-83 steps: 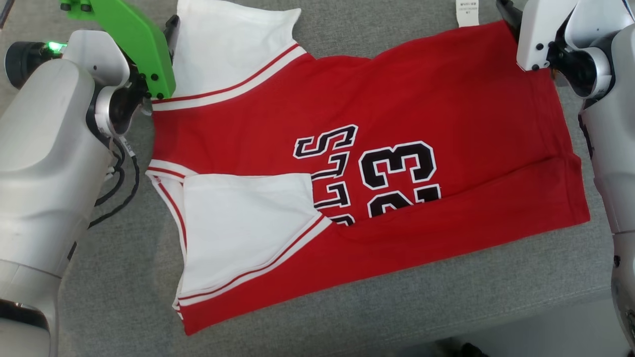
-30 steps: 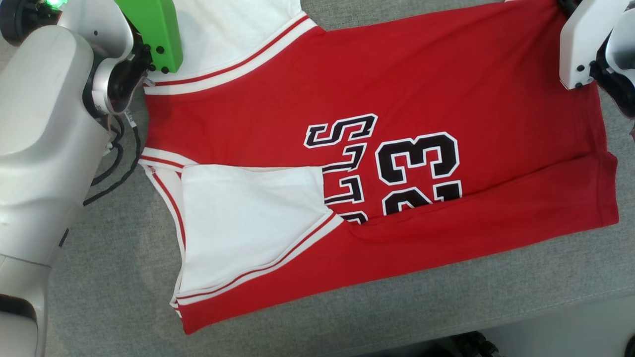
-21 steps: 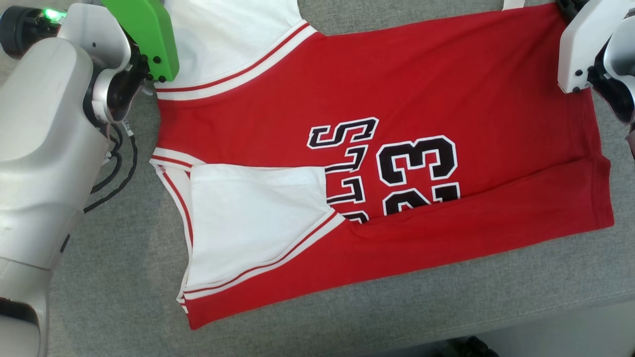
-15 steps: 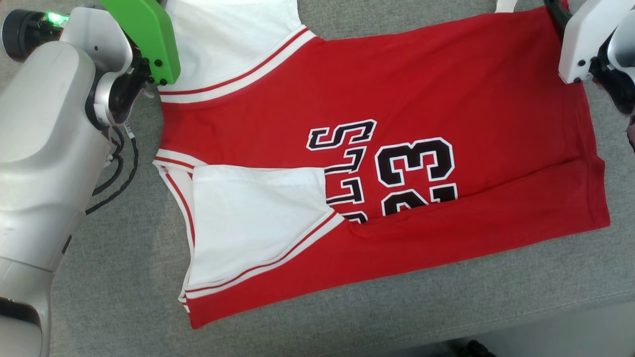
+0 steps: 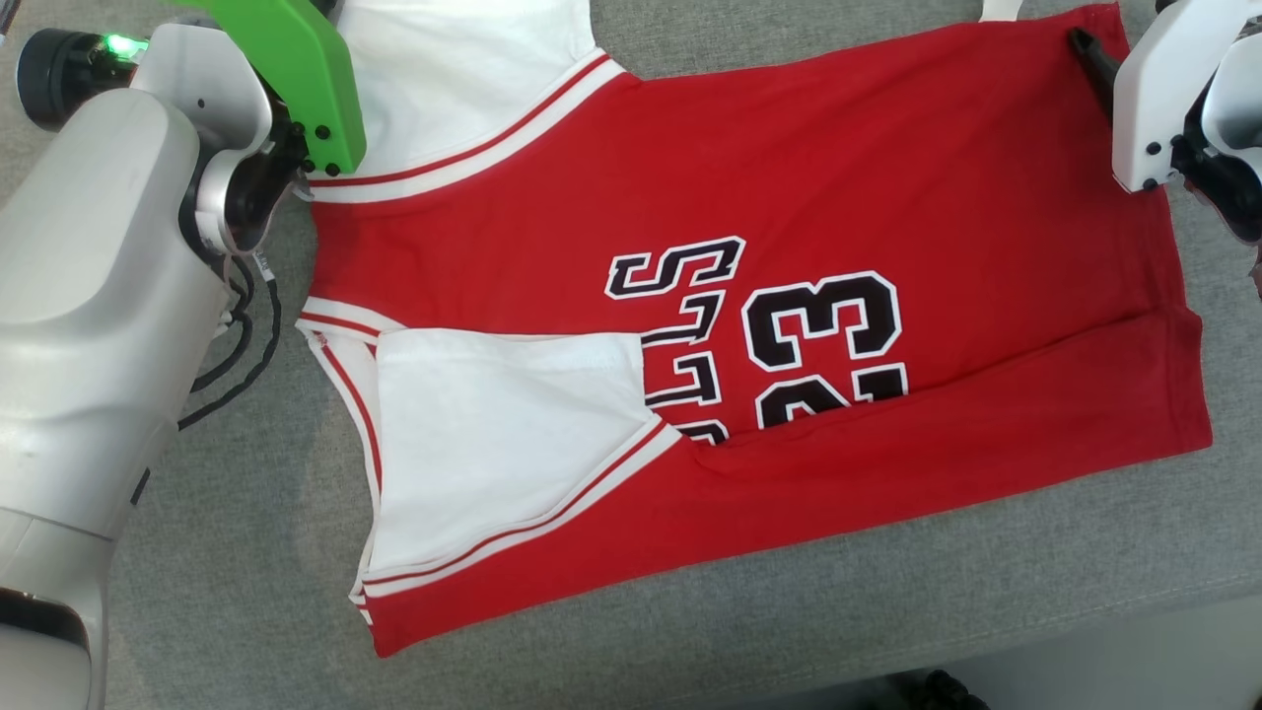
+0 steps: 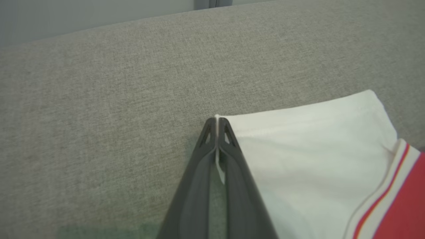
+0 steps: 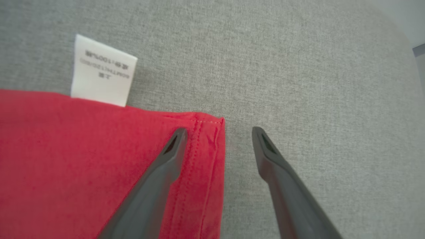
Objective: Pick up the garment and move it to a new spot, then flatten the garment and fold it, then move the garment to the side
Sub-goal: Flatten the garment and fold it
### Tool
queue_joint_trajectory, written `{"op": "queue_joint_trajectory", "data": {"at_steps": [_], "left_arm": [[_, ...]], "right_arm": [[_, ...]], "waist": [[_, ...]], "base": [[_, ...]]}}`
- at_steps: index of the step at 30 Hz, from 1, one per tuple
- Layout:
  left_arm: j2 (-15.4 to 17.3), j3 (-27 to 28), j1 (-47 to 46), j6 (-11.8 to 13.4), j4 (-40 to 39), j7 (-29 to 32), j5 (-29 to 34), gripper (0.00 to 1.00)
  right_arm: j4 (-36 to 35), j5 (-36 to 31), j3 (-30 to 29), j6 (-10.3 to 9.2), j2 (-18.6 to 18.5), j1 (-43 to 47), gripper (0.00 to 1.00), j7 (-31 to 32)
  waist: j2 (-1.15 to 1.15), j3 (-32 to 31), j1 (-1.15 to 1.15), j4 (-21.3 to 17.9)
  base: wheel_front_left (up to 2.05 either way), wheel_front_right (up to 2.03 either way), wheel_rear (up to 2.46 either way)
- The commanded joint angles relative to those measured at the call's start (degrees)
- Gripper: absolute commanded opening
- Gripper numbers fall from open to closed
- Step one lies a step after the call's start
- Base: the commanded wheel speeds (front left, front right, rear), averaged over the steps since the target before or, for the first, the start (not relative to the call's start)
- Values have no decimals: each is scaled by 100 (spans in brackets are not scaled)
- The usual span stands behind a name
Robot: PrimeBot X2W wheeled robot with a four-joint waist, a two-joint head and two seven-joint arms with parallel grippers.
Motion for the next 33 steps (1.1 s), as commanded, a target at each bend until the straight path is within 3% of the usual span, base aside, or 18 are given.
{"op": "queue_joint_trajectory", "data": {"at_steps": [1, 5, 6, 7, 8, 11, 16, 27, 33], "left_arm": [[9, 3, -88, -31, -22, -29, 36, 0], [-8, -14, -119, -48, -37, -30, 42, 0], [-16, -10, -132, -46, -44, -46, 33, 0], [-20, -6, -143, -53, -44, -69, 28, 0], [-24, -3, -151, -56, -41, -100, 29, 0], [-39, 26, -153, -64, -30, -277, 65, 0], [-162, 83, 136, 41, -45, -1094, 190, 0], [-404, -191, 1036, -226, -175, -2642, 518, 0], [-368, -343, 1809, -186, -568, -3270, 643, 0]], "right_arm": [[39, -53, -14, -10, 31, 25, 100, 1], [182, 62, 99, -5, 115, 53, 97, 274], [194, 126, 132, -5, 141, 67, 51, 330], [188, 154, 188, -4, 138, 71, 34, 369], [180, 192, 226, -4, 125, 76, 0, 392], [179, 221, 169, -11, 35, 61, 0, 248], [225, -38, -113, -13, -3, 46, 0, -428], [485, -188, -435, -13, -35, 579, 0, -1408], [523, -346, -585, -12, -100, 1100, 0, -2014]], "waist": [[0, 70, 0, 35], [0, 141, 0, 76], [0, 152, 0, 87], [0, 158, 0, 93], [0, 161, 0, 100], [0, 141, 0, 121], [0, -24, 0, 201], [0, -776, 0, 472], [0, -1274, 0, 609]], "base": [[0, 0, 0], [0, 0, 0], [0, 0, 0], [0, 0, 0], [0, 0, 0], [0, 0, 0], [0, 0, 0], [0, 0, 0], [0, 0, 0]]}}
